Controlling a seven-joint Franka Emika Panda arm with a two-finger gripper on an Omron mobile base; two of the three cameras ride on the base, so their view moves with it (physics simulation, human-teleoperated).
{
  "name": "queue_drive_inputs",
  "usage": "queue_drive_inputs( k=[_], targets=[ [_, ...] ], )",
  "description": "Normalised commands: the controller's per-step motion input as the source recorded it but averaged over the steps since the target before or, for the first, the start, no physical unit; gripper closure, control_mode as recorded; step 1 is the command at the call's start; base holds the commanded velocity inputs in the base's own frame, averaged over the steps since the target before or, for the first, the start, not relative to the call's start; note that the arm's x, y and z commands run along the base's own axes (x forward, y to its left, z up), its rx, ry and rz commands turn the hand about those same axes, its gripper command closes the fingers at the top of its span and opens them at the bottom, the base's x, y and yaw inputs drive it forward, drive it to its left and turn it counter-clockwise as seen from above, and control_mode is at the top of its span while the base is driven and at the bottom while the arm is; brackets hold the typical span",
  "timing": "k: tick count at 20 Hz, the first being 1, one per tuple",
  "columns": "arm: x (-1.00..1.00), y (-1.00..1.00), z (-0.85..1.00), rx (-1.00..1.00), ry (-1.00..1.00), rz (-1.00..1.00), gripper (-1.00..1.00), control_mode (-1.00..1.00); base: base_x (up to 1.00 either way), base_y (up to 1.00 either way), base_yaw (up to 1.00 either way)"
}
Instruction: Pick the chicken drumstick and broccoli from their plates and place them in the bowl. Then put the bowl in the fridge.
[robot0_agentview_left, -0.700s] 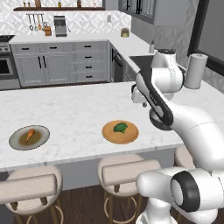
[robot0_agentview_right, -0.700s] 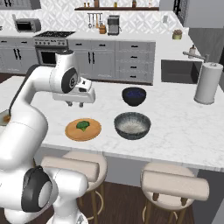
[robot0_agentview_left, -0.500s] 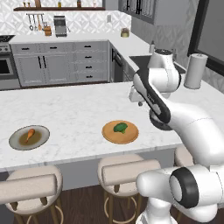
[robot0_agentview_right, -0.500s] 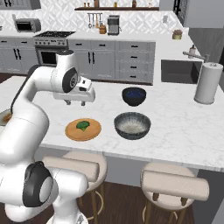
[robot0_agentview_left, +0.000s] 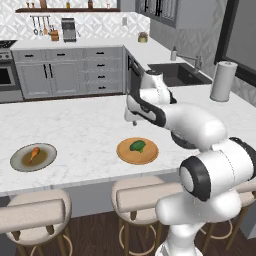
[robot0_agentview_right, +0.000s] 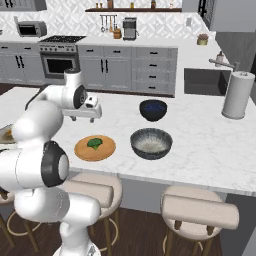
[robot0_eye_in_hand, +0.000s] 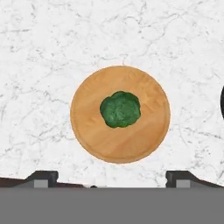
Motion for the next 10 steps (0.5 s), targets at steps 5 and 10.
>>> queue_drive_inputs(
  k=[5, 10],
  targets=[
    [0.95, 0.06, -0.86, 0.07, 0.07, -0.04, -1.0, -1.0, 0.0, 0.0, 0.0],
    [0.53, -0.06, -0.92, 0.06, -0.03, -0.19, -1.0, -1.0, 0.0, 0.0, 0.0]
  ],
)
